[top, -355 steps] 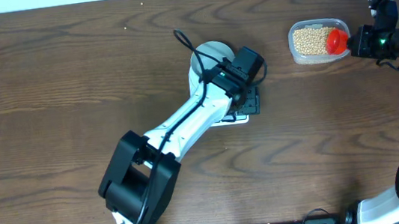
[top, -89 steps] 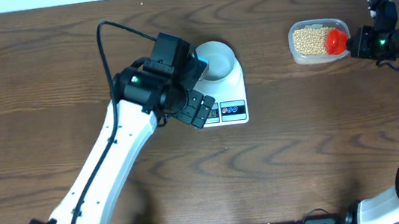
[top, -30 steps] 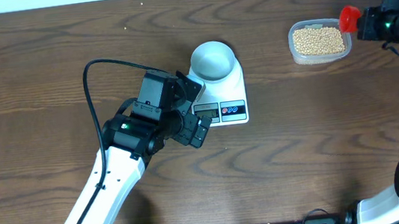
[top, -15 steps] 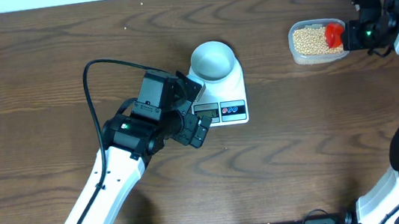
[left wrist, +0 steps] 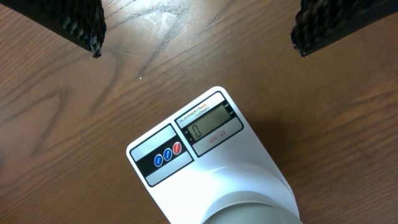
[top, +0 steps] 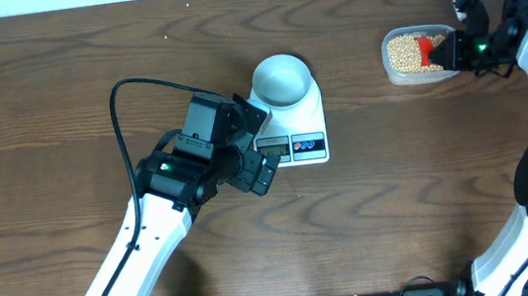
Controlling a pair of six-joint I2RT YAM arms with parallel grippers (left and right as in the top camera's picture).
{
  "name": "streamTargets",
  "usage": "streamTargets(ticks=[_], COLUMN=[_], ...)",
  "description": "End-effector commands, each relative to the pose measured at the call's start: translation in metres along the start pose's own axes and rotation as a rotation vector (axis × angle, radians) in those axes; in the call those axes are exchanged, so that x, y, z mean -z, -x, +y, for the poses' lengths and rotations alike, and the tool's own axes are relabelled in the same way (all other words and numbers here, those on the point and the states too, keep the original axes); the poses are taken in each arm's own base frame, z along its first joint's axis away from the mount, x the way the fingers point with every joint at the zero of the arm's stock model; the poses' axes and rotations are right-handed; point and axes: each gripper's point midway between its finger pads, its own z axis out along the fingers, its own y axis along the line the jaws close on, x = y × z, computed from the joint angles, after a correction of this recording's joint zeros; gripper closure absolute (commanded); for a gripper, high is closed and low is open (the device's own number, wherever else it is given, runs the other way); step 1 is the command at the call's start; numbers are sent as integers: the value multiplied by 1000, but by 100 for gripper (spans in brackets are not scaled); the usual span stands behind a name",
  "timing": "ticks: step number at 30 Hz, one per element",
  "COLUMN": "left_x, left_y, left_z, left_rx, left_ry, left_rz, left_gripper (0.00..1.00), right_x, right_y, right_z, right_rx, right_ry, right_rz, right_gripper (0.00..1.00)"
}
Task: Scoop item into bowl and weigh 50g on scale
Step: 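Dip the red scoop into the soybean tub with the right gripper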
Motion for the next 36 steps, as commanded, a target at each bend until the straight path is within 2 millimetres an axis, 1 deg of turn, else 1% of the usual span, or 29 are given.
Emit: streamTargets(ticks=[1,5,7,9,10,14,17,19,23,24,32,36], left_x=[0,0,0,0,0,0,0,0,0,0,0,0], left_y=[1,1,1,1,1,1,1,1,1,1,1,1], left_z=[0,0,0,0,0,0,0,0,0,0,0,0], left_rx=[-13,-13,-13,-13,-13,-13,-13,-13,-13,-13,-13,-13], left_ry=[-6,-6,-6,-6,-6,-6,-6,-6,-6,-6,-6,-6], left_rz=[-1,-1,-1,-1,-1,-1,-1,-1,-1,-1,-1,-1], left_gripper=[2,2,2,2,2,2,2,2,2,2,2,2], right_x=[2,9,9,6,1,-14,-15,-15,-6,0,28,37], right_y=[-3,-3,-4,-7,-10,-17,-16,-14,-9,-6,1,1], right_z=[10,3,0,-5,-8,-9,-5,-5,-8,-10,-28,-37], right_rx=[-88,-140,-165,-196,-218,-262,-271,-279,-326,-339,-384,-404], right_ry=[174,248,278,302,328,407,466,469,510,536,604,608], right_rz=[-3,-21,-25,-20,-12,7,0,-4,-28,-45,-125,-149], right_gripper=[99,99,99,99,99,99,99,99,99,99,99,99])
